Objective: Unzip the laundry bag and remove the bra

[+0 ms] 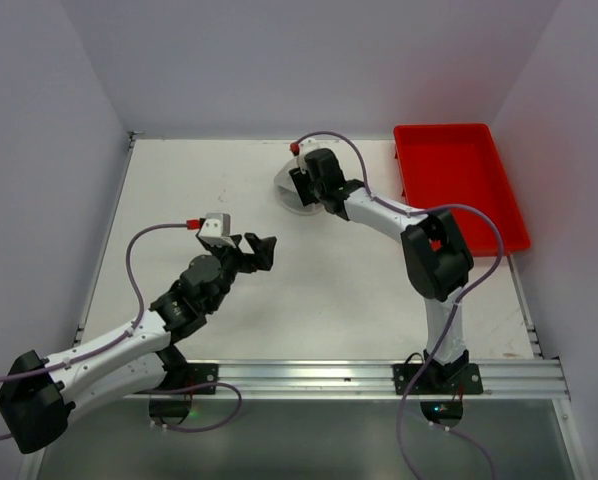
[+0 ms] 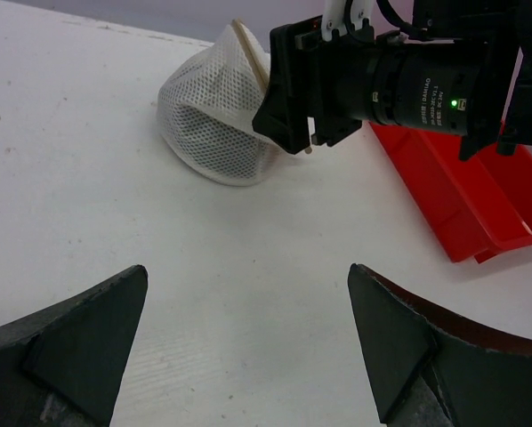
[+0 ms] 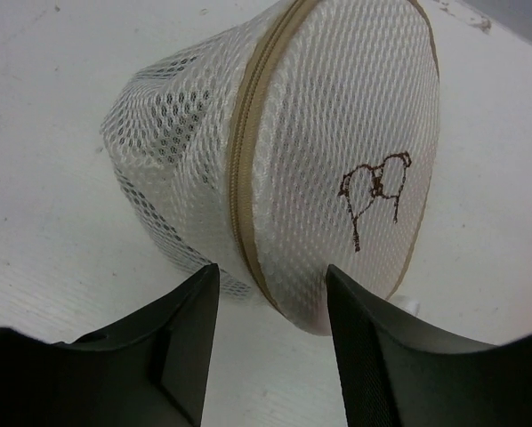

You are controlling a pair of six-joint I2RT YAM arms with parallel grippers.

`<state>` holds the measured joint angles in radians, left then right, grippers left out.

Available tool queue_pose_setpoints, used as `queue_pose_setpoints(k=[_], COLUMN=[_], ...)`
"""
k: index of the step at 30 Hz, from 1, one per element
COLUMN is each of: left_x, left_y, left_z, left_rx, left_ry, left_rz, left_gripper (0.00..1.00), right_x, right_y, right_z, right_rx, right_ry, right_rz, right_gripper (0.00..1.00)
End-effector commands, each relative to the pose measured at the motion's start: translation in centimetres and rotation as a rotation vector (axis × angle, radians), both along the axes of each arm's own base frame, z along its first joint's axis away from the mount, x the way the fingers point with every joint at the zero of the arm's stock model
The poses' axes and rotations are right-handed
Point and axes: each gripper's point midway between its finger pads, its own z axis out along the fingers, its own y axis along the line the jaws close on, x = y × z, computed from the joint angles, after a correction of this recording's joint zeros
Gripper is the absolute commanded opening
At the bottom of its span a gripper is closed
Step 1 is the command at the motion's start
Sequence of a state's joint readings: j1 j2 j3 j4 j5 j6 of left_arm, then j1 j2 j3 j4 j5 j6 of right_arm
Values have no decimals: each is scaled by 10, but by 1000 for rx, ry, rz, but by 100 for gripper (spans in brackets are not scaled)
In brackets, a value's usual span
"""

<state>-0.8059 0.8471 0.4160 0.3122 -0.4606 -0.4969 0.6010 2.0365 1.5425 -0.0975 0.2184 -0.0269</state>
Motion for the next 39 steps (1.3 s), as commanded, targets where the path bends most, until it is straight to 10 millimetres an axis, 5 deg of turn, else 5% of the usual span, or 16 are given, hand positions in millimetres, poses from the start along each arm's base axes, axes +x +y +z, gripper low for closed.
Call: queue_pose_setpoints(k=[1, 8, 12, 18, 24, 29, 35, 39], left_x=[3, 4, 3, 4, 5, 8, 12, 11], left_y=[8, 9, 7, 6, 7, 8, 28, 32], left_z=[11, 10, 11, 10, 9, 5, 2, 3], left_rx=[-40, -37, -37, -32, -28, -12, 2, -7], left_ry=[-33, -30, -29, -27, -27, -21, -9, -12], left_rz=[53, 58, 51, 48, 56, 72, 183, 196], left_gripper=[98, 99, 99, 99, 99, 98, 98, 98], right_x=[10, 18, 21, 27, 19, -16, -94, -118], right_y=[-5, -23, -27, -24, -22, -7, 40, 57], right_z=[17, 20, 17, 2, 1, 45, 53, 65], right_rx=[-3, -65, -95, -113, -68, 91, 172, 275], right_ry=[-67, -110, -117, -107, -97, -93, -45, 16], right_rz=[-33, -121, -141, -130, -130, -92, -30, -89], right_gripper=[52, 42, 52, 53, 26, 16, 18, 26])
